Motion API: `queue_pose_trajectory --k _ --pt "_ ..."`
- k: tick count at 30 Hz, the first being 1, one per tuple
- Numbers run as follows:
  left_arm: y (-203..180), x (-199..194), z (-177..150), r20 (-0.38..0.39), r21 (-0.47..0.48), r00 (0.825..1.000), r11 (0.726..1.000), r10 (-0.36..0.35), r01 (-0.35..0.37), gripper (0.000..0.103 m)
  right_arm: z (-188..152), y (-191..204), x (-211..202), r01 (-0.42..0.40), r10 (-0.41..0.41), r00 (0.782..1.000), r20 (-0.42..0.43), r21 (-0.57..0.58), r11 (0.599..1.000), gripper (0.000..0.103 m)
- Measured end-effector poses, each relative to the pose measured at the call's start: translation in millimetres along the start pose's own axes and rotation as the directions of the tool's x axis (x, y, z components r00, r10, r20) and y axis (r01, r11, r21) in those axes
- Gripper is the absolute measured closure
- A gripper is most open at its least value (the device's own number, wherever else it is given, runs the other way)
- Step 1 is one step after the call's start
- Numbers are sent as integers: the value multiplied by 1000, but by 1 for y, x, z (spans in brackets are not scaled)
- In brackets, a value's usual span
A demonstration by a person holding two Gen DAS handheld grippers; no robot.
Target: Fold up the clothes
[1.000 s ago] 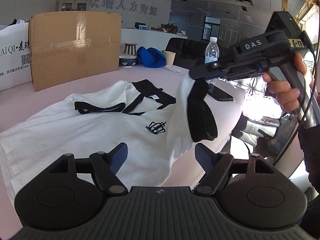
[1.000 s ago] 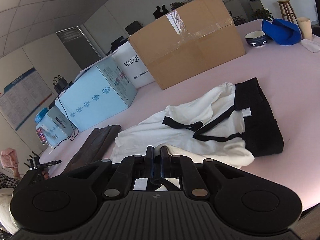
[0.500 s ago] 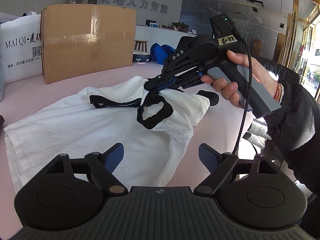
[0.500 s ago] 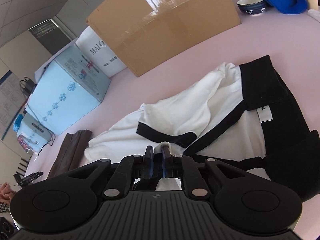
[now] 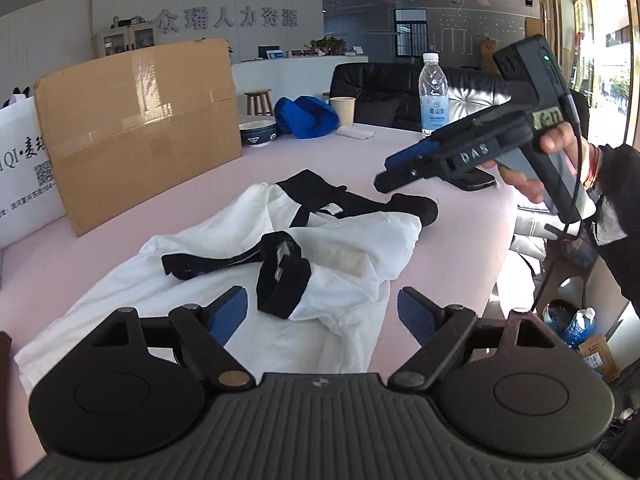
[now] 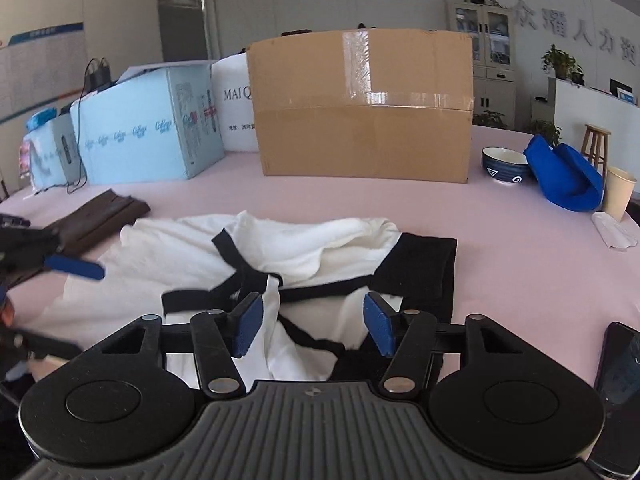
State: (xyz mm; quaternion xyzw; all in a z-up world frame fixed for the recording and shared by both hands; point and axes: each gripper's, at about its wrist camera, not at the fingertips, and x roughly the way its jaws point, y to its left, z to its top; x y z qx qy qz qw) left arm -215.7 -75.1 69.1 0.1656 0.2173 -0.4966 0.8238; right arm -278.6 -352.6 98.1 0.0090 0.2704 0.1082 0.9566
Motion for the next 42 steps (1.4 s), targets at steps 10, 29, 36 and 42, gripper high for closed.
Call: queue_pose_trajectory --k 10,29,36,42 --pt "22 59 20 -111 -82 994 997 -6 -3 39 -36 10 -11 -30 34 999 27 -129 991 61" --pt "49 84 18 -187 -226 982 973 -1 -42 93 -34 -5 6 -26 28 999 23 -97 995 100" --pt "57 72 21 -178 -243 984 969 -6 -38 94 -35 -21 -11 -17 16 997 71 9 1000 101" --pt "55 71 4 -221 -225 975 974 -18 -33 94 -71 -31 -8 0 0 1000 5 83 997 102"
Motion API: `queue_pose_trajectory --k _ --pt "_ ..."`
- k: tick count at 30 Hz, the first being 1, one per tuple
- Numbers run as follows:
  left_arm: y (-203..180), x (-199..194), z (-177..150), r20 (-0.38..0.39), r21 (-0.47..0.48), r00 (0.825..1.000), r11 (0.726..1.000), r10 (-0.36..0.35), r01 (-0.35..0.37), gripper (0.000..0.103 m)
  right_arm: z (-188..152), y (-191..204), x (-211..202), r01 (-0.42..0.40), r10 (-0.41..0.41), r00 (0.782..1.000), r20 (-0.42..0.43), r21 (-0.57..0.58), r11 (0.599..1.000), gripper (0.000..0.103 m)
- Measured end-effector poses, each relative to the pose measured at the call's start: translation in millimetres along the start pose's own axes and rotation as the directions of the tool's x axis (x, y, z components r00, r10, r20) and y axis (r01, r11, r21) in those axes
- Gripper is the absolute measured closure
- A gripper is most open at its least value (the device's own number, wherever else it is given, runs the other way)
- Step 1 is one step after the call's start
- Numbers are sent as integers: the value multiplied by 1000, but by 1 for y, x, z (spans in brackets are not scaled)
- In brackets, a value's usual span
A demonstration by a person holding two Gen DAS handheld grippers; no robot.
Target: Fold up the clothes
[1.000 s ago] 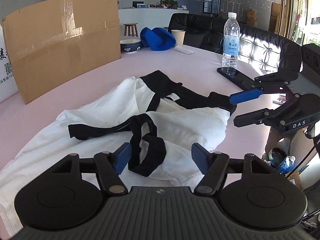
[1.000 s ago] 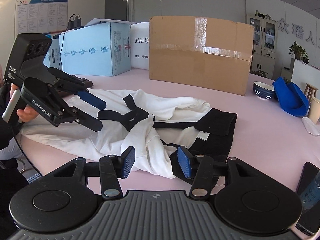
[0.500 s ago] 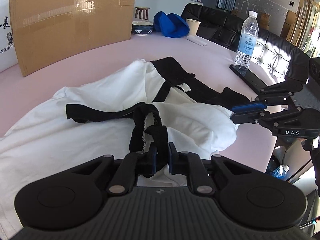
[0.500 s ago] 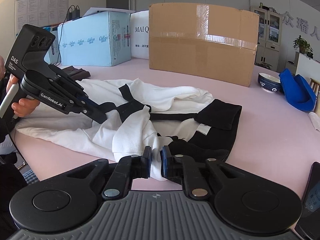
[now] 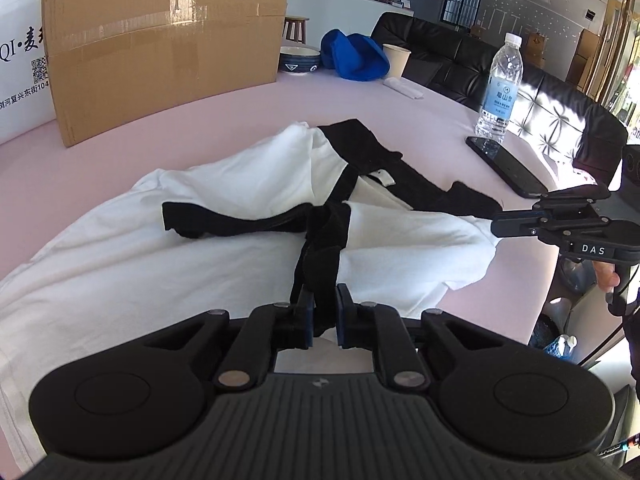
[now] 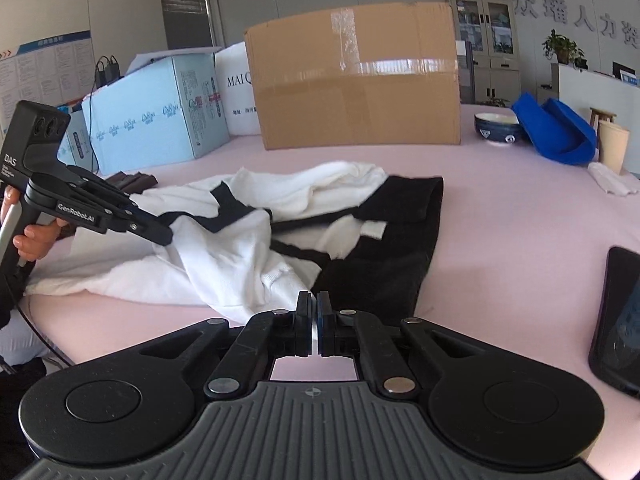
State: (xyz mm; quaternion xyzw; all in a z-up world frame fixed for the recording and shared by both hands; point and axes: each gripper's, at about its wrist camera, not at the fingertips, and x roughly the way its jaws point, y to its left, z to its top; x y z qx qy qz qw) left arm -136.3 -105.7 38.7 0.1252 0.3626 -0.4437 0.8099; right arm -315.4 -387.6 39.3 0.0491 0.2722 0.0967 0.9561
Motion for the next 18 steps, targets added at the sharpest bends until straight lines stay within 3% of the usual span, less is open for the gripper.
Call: queue_pose_trajectory --k 4,7,8,9,10,11,13,18 --pt "2 -1 -6 -8 5 1000 1000 -2 2 94 -9 -12 -7 43 -42 999 -14 47 998 103" --pt "-3 -3 -9 -9 37 1000 999 -12 13 90 -1 -8 -18 45 -46 998 48 36 998 101" --pt "-5 -4 -10 -7 51 1000 999 -14 15 87 3 -4 -22 31 -33 996 81 19 999 99" --pt "-8 -5 -12 1 65 1000 998 -16 16 84 7 0 -24 22 -22 995 99 -3 1000 89" --pt "-11 -5 -14 8 78 1000 997 -17 16 84 15 11 -22 16 -8 994 109 -71 997 71" --pt "-13 -5 -15 11 87 1000 996 -13 12 84 21 23 -16 35 -19 994 108 -147 988 66" --pt "-15 -3 -18 12 100 1000 995 -2 0 84 31 44 -2 67 -46 995 84 -276 959 66" --pt "-9 -2 -25 27 72 1000 997 -16 14 84 60 72 47 -23 -5 998 -63 -433 901 67"
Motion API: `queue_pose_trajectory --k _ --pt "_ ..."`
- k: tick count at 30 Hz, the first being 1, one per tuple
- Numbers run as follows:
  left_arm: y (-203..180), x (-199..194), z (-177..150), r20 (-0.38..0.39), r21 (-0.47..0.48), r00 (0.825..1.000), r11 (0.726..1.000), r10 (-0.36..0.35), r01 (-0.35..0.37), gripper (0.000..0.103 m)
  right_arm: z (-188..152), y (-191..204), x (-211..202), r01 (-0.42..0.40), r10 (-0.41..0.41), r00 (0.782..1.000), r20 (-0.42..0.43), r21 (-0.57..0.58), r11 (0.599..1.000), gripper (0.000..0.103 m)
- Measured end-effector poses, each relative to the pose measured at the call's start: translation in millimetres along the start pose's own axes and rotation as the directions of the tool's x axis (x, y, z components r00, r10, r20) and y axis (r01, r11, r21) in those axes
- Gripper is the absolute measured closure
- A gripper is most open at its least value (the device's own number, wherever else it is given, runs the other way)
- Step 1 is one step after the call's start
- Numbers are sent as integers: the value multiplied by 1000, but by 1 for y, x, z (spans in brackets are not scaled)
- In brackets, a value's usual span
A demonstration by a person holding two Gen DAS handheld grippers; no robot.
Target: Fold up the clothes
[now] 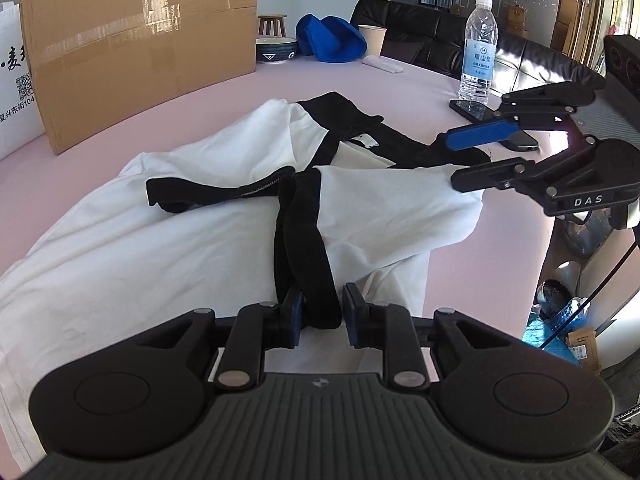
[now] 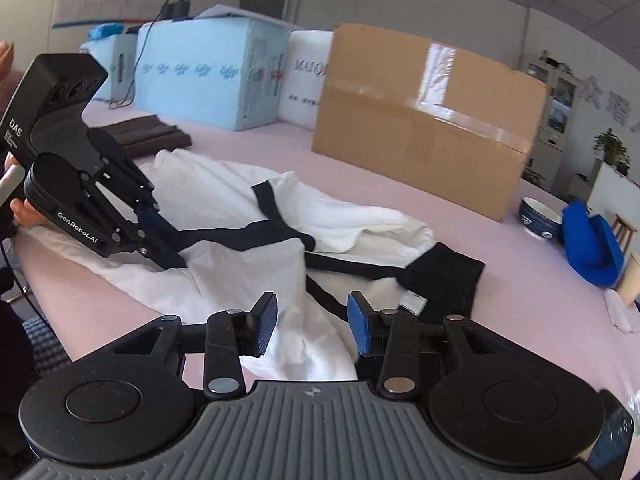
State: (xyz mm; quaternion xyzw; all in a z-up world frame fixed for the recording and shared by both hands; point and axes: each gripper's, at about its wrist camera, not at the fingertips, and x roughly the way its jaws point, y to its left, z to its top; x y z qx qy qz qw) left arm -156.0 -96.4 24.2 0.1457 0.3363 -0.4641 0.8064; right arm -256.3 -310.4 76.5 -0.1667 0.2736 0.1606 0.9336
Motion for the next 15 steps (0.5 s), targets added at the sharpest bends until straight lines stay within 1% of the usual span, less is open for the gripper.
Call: queue_pose_trajectory --k 2,3,4,6,8,12,14,15 --pt "4 -1 -3 12 -18 1000 1000 -15 15 84 11 -3 17 5 -6 999 -42 -23 1000 72" --pt "6 -1 -5 19 -26 1000 999 -22 22 84 15 -5 24 6 -7 998 -67 -25 1000 79" --pt "8 -1 -7 25 -32 999 999 -29 29 84 17 -7 31 5 -8 996 -92 -25 1000 81" --pt "11 -1 -10 37 -40 998 998 -41 42 83 21 -10 42 3 -7 991 -134 -29 1000 81" --pt "11 -1 -12 49 -42 998 998 -50 52 83 22 -10 50 -29 23 984 -177 -27 999 81" --pt "13 -1 -13 60 -44 996 997 -63 66 83 21 -8 59 -104 105 971 -215 18 994 81" --pt "15 -1 -13 61 -50 996 996 -70 73 83 19 -6 69 -103 105 966 -238 20 995 82" --pt "16 -1 -13 60 -53 996 996 -73 76 83 19 -5 70 -104 108 969 -224 27 994 92"
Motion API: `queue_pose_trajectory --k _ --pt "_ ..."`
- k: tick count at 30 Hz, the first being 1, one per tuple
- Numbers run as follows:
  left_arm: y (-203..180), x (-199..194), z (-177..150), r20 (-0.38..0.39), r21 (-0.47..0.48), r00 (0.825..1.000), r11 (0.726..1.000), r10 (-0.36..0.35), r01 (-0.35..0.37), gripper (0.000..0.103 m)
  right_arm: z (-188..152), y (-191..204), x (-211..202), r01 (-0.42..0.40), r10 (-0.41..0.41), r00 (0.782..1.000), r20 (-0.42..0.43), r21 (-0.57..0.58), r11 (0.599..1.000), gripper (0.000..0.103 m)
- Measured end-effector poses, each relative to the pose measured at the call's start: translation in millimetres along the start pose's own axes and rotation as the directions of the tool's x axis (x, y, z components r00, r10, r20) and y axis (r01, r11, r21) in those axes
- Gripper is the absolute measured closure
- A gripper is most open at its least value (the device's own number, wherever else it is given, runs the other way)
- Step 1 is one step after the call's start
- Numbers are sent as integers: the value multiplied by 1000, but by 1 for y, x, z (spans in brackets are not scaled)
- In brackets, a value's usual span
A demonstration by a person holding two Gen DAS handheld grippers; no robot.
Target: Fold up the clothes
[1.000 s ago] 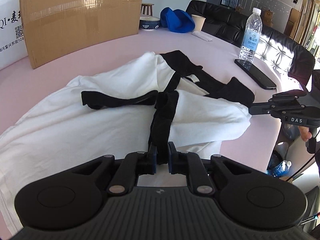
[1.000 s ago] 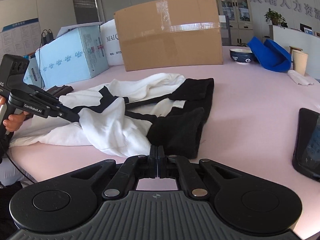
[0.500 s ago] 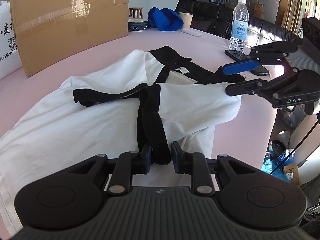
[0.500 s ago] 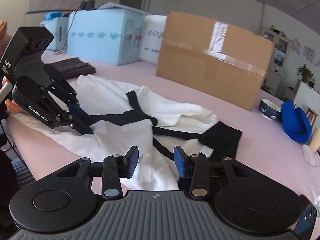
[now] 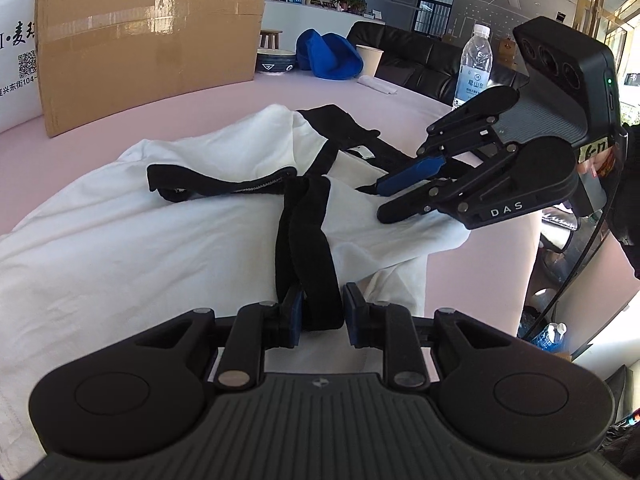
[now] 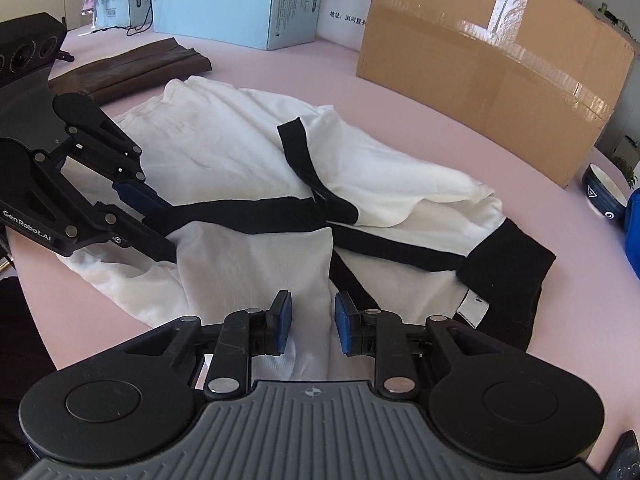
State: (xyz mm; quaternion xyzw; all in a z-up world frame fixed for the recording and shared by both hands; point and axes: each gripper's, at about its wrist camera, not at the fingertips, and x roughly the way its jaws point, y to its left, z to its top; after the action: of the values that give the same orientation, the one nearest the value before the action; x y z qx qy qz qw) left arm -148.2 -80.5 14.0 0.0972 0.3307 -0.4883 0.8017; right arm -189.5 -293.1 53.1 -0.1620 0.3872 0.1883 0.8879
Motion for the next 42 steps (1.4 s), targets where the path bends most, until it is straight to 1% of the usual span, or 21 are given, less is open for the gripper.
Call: queue_pose_trajectory --k 1,5,8,11,13,14,15,16,17,18,19,20,21,22,25,28,30,32,35,38,42 --pt "1 0 1 -4 -5 1000 1000 -1 1 83 0 -1 0 5 -5 1000 19 10 1000 101" --pt "3 1 19 -60 -8 998 1000 23 -23 84 2 -17 -17 53 -76 982 172 137 989 101" --pt "8 7 43 -105 -14 993 998 53 -55 84 1 -28 -15 100 -130 978 161 180 978 101" --pt "16 25 59 -138 -20 985 994 105 -109 83 -7 -36 -2 140 -165 981 101 222 965 100" --pt "27 35 62 -166 -59 983 994 78 -89 79 -15 -41 6 141 -164 984 68 263 954 95" --pt "31 37 61 -172 -78 983 993 69 -84 67 -18 -41 6 143 -171 982 79 279 950 92" --pt "36 35 60 -176 -99 981 990 79 -98 49 -22 -41 5 144 -179 979 95 294 945 85" --pt "41 33 58 -177 -118 980 987 91 -113 40 -27 -41 4 161 -203 973 108 314 936 68" --pt "44 28 56 -166 -128 980 983 110 -131 29 -32 -42 3 185 -237 963 125 331 925 58" --pt "49 19 54 -138 -132 982 980 132 -150 27 -38 -43 2 207 -270 952 144 346 915 36" --pt "52 7 52 -107 -124 981 977 160 -173 28 -44 -45 2 225 -299 941 158 365 903 25" --pt "52 0 51 -94 -115 976 972 196 -206 28 -50 -50 2 219 -306 937 166 404 888 24" --pt "51 -15 45 -67 -91 956 953 284 -289 28 -55 -57 1 184 -289 941 179 446 876 24" --pt "50 -23 41 -52 -69 942 939 333 -336 27 -61 -63 -4 145 -281 936 213 495 857 24" --pt "39 -52 13 13 13 884 884 468 -468 25 -81 -80 -21 26 -277 907 317 613 789 22" --pt "26 -75 -22 59 18 837 838 544 -546 23 -99 -92 -30 -117 -241 876 418 669 734 17" --pt "15 -92 -44 65 15 822 823 566 -568 23 -104 -99 -31 -183 -214 866 452 685 705 15" --pt "5 -108 -59 64 -19 822 825 565 -565 23 -103 -101 -30 -183 -207 877 434 700 691 12" --pt "-7 -131 -76 61 -96 832 833 551 -545 22 -97 -98 -29 -159 -202 890 409 693 704 8" --pt "-21 -158 -91 73 -161 862 859 502 -487 20 -96 -95 -30 -158 -200 889 412 685 711 7" --pt "-42 -169 -115 113 -76 872 880 476 -470 14 -101 -94 -30 -191 -177 882 437 675 713 7"
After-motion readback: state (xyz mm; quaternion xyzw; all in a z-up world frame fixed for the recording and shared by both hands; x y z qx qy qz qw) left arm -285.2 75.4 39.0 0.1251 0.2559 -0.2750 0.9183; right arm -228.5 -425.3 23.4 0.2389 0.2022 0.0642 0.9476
